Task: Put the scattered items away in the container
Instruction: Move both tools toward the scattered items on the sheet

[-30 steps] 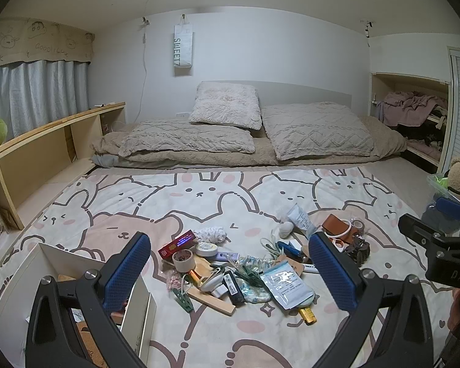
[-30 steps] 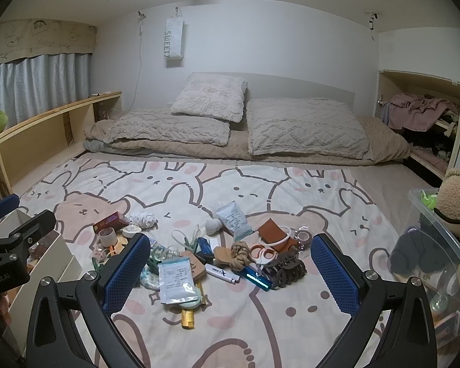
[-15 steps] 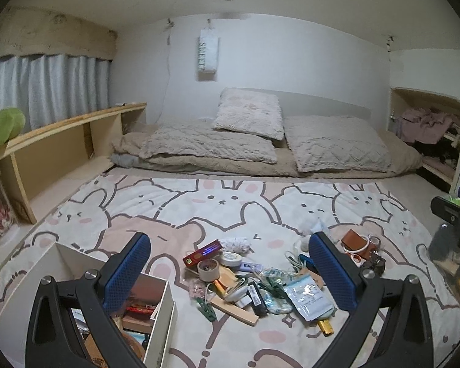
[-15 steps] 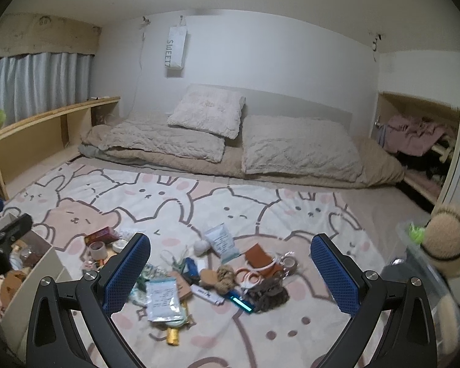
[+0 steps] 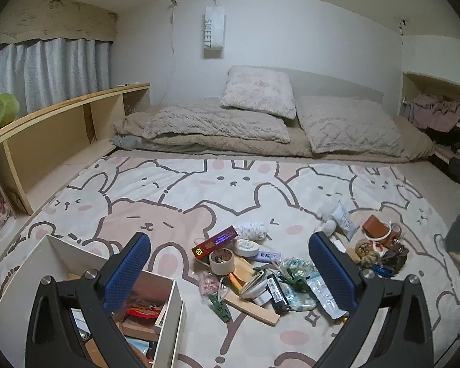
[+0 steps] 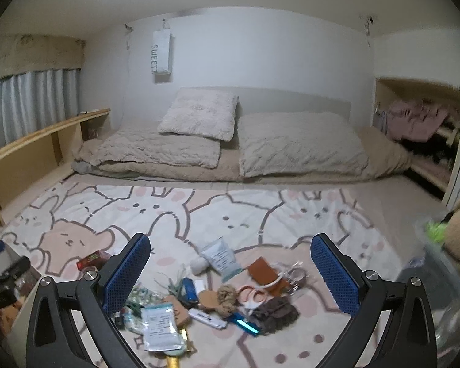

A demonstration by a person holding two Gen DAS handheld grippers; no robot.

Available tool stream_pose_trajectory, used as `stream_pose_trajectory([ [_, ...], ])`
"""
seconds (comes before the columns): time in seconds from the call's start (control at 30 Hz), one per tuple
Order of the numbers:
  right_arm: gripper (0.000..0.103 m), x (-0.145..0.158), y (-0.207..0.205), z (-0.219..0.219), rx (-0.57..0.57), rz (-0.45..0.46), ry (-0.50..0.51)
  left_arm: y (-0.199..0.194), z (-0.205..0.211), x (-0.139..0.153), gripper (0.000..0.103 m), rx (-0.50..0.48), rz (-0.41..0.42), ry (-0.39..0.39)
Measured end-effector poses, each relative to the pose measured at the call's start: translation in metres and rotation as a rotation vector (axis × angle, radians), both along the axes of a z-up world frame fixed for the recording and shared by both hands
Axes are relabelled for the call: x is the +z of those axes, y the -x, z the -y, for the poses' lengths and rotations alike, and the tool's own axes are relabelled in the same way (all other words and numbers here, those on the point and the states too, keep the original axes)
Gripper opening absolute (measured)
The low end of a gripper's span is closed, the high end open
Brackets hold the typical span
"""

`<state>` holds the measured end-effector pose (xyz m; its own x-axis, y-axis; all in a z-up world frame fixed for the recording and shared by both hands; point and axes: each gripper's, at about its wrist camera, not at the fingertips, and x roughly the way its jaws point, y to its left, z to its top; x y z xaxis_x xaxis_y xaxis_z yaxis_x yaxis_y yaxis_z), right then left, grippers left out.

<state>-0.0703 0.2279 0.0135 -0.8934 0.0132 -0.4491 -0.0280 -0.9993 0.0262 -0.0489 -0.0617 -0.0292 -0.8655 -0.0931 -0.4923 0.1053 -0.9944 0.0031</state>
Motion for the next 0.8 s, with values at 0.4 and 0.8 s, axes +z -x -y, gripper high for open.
stream_pose_trajectory([
  [0.4, 0.103, -0.072, 0.033, 0.008, 0.031, 0.222, 0.085, 0.025, -0.020, -0.031, 0.103, -0.078, 0.043, 0.029],
  [0.8, 0.103, -0.151, 0.047, 0.061, 0.137, 0.435, -0.037, 0.038, -0.023, -0.057, 0.103, -0.110, 0.108, 0.007],
])
